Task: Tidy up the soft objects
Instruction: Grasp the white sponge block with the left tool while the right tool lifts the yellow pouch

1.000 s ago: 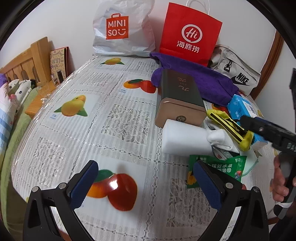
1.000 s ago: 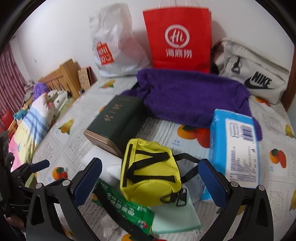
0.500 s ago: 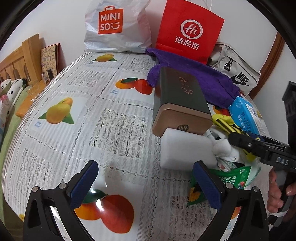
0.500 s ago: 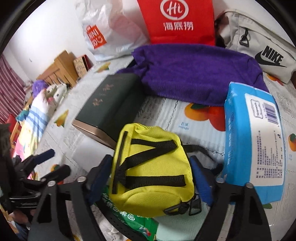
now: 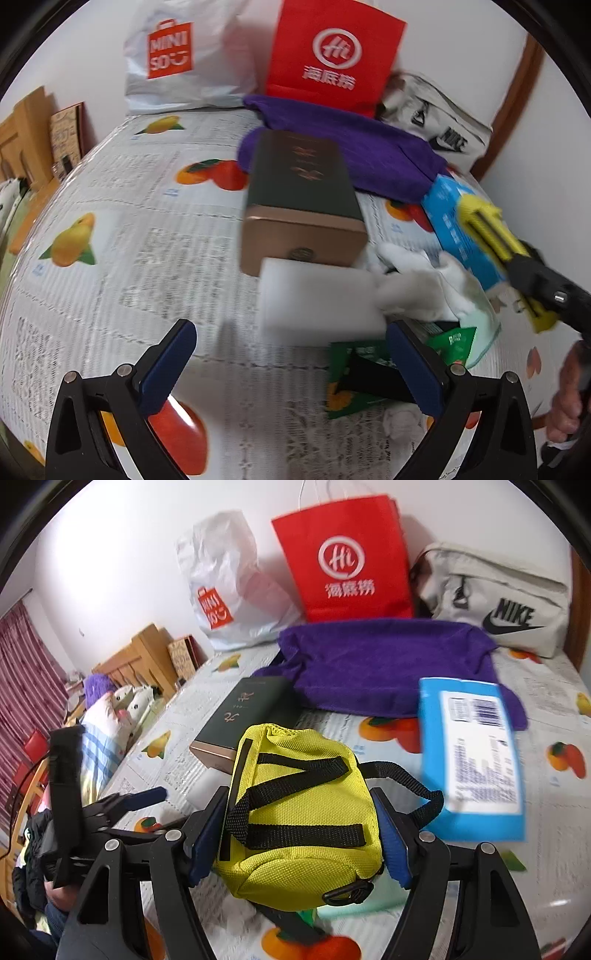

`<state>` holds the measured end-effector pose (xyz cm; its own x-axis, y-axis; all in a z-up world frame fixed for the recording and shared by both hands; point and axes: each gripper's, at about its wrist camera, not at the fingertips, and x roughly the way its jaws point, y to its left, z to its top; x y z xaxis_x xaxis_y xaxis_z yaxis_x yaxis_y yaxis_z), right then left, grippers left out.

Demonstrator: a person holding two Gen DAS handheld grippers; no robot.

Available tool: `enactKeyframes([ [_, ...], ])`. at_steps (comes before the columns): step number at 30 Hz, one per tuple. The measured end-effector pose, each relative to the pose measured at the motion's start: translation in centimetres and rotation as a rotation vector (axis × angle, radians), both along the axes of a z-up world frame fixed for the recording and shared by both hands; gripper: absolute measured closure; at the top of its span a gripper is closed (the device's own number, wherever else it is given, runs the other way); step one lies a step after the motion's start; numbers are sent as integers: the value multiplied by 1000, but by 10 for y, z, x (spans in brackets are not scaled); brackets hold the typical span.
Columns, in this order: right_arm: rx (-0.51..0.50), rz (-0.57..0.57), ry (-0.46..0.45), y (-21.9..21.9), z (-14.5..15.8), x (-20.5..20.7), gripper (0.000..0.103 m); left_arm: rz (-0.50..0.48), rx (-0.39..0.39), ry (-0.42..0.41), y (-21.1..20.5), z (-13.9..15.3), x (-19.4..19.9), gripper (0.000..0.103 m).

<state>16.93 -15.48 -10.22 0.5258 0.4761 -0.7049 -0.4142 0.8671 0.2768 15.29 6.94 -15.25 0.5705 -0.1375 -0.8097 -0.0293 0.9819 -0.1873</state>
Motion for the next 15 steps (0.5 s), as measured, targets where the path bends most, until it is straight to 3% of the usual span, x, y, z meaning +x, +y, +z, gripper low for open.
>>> enactKeyframes([
  [8, -14, -28, -40, -47, 3, -48, 30, -27, 72, 27, -22, -11, 9, 0],
  [15, -42, -63, -11, -80, -21, -69, 30, 31, 163, 44, -24, -23, 18, 0],
])
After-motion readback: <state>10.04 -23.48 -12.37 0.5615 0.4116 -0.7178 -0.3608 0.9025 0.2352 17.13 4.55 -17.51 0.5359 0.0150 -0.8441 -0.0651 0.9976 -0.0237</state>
